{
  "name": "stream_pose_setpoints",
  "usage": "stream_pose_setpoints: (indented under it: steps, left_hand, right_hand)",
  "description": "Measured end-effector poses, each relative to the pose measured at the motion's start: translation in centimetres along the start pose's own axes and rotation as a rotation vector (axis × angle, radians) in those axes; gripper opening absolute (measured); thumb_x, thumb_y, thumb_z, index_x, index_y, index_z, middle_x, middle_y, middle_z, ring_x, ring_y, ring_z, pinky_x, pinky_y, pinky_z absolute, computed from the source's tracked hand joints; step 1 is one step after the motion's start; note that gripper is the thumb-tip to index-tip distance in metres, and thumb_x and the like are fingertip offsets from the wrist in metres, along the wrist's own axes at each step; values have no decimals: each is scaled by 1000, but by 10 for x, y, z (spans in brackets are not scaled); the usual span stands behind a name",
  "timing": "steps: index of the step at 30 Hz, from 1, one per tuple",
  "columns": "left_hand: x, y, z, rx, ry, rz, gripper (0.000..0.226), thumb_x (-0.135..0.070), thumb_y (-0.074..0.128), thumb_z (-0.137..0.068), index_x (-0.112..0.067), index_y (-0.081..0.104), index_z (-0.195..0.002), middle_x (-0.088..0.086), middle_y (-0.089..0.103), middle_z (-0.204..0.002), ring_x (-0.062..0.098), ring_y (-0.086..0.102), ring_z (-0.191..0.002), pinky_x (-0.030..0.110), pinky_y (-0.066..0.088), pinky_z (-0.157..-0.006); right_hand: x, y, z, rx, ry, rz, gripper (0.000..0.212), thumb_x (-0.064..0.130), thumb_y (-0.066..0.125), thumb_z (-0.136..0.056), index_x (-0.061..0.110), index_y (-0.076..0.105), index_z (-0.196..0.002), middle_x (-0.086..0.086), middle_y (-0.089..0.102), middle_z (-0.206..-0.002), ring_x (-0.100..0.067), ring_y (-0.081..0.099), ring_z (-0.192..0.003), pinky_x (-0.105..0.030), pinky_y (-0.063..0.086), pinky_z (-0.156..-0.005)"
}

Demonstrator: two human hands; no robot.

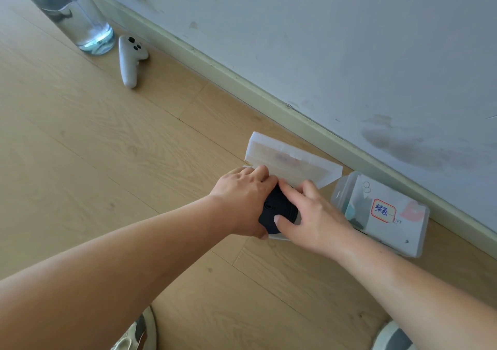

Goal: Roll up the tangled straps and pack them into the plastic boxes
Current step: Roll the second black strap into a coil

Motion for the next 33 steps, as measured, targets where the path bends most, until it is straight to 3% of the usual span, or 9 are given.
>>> stream_pose_setpoints:
  steps: [3,10,15,20,23,28,33]
  left_hand:
    - [0,0,-1,8,2,-18,100,-73,80,-62,-29,41,-143,-6,43,-126,18,49,-123,32,40,-111]
    - [4,3,4,-16,36,14,104,-77,75,-66,-30,35,-150,-8,42,-135,19,43,-132,33,33,-119]
    - [5,4,14,-67,61,34,103,-75,70,-74,-28,29,-155,-7,37,-144,18,41,-135,32,24,-124]
    - [4,2,18,-111,91,38,104,-75,68,-76,-28,27,-159,-7,34,-147,18,42,-136,30,21,-123]
    - [5,-1,20,-140,97,55,103,-73,70,-76,-31,29,-159,-9,39,-147,18,43,-137,29,23,-122]
    - [4,1,13,-143,82,9,103,-81,66,-73,-28,32,-155,-9,39,-144,18,46,-133,32,30,-121]
    - [3,1,11,-130,73,-7,104,-81,66,-73,-29,30,-156,-10,38,-145,18,45,-133,33,31,-120]
  right_hand:
    - [3,-2,-6,-28,0,64,68,50,52,-91,50,22,-152,7,36,-114,-22,58,-95,-42,57,-80]
    - [-7,-4,-1,-132,-30,-19,65,43,55,-97,36,33,-158,13,48,-130,-17,59,-107,-38,53,-89]
    - [-2,9,3,-76,-62,170,80,56,52,-96,28,17,-162,7,34,-135,-20,55,-114,-32,48,-84]
    - [5,9,5,-101,-98,302,82,63,43,-98,21,16,-163,-3,34,-139,-25,49,-126,-37,47,-95]
    - [4,8,9,-135,-122,333,79,61,44,-98,21,21,-163,-4,38,-139,-25,50,-126,-37,48,-93]
    - [6,0,7,-237,-103,340,80,62,53,-91,20,35,-157,-1,40,-120,-24,50,-112,-38,47,-91]
    - [4,-5,3,-186,-56,260,78,63,52,-91,26,32,-157,2,39,-124,-22,43,-122,-36,42,-100]
Point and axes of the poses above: each hand's wrist, its own z-axis away from the middle knuckle, its own y-axis out of the palm, x = y × z, the point moved 7 cm from there along -z, towards the middle knuckle
